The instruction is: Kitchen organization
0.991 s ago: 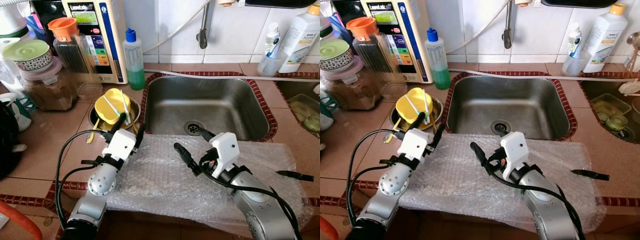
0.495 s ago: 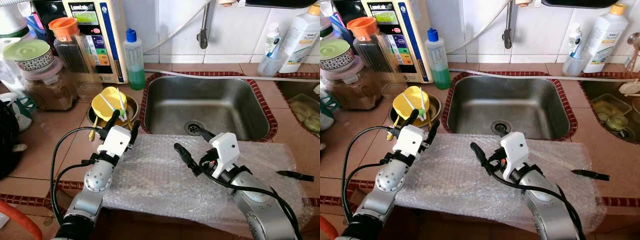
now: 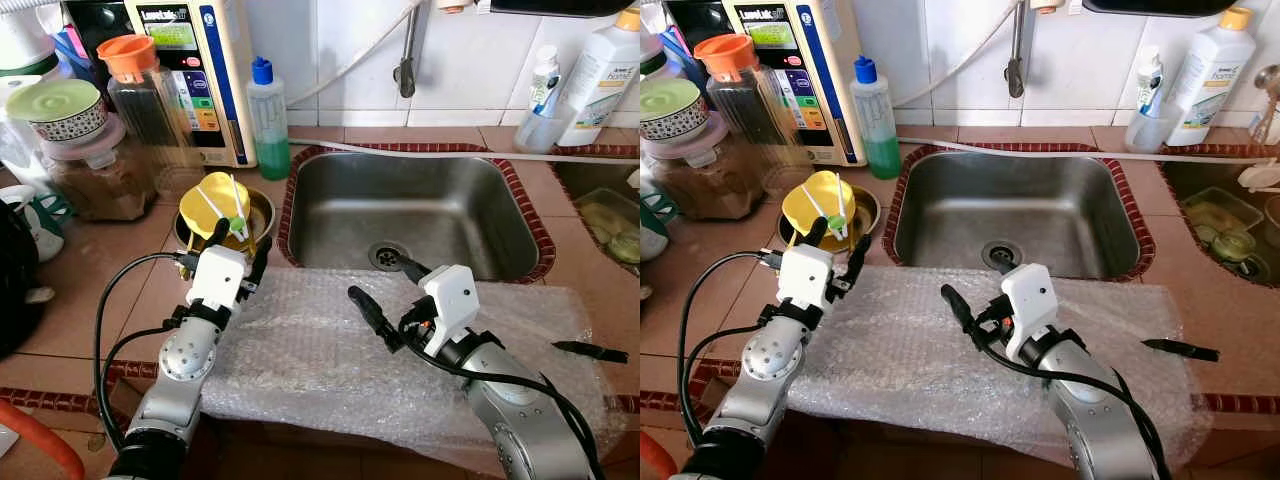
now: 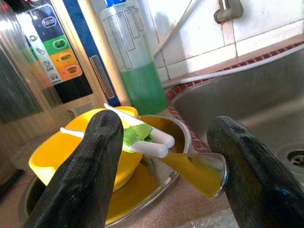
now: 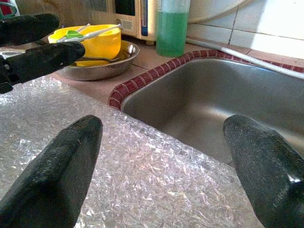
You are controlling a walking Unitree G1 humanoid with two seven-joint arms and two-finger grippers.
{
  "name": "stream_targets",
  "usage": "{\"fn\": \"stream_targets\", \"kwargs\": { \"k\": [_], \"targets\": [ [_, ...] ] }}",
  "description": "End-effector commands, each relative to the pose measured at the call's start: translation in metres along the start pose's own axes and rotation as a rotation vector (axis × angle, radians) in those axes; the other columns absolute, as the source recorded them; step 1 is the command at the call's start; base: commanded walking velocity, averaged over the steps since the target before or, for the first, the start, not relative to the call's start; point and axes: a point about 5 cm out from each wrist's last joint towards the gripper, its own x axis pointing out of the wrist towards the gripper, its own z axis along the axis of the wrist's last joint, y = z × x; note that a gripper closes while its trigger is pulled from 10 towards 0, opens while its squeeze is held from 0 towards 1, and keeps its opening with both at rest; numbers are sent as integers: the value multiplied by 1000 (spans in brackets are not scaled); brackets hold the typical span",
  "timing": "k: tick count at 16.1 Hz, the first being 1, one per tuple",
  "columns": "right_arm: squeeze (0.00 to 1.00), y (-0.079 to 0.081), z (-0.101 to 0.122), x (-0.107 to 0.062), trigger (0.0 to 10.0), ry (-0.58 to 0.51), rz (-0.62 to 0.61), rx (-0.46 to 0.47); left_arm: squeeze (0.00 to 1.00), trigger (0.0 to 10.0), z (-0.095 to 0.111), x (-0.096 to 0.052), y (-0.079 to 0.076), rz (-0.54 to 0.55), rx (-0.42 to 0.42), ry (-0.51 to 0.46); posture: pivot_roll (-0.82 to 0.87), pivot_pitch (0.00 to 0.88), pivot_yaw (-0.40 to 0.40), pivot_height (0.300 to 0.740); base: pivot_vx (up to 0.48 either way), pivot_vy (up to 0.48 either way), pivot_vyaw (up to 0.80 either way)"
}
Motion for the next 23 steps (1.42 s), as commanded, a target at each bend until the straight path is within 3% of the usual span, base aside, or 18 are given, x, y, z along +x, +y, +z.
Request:
{"fn": "stream_targets", "kwargs": {
  "k": [1,5,8,15,23],
  "targets": [
    [0,1,2,-1,10000,-4,3,-3,0,10000,1,-1,2,0,5,4,-332,69,76,740,0,0,0],
    [0,2,2,-1,10000,-2,7,-2,0,10000,3,-5,-5,-71,48,-14,-330,69,78,740,0,0,0],
    [0,2,1,-1,10000,-2,4,1,0,10000,2,-9,-7,-43,12,-5,-330,70,81,740,0,0,0],
    [0,3,1,0,10000,-3,9,-2,0,10000,3,1,6,42,13,13,-330,70,81,740,0,0,0],
    [0,4,3,-1,10000,-5,28,27,0,10000,-3,13,-1,11,49,27,-342,75,85,740,0,0,0]
  ]
}}
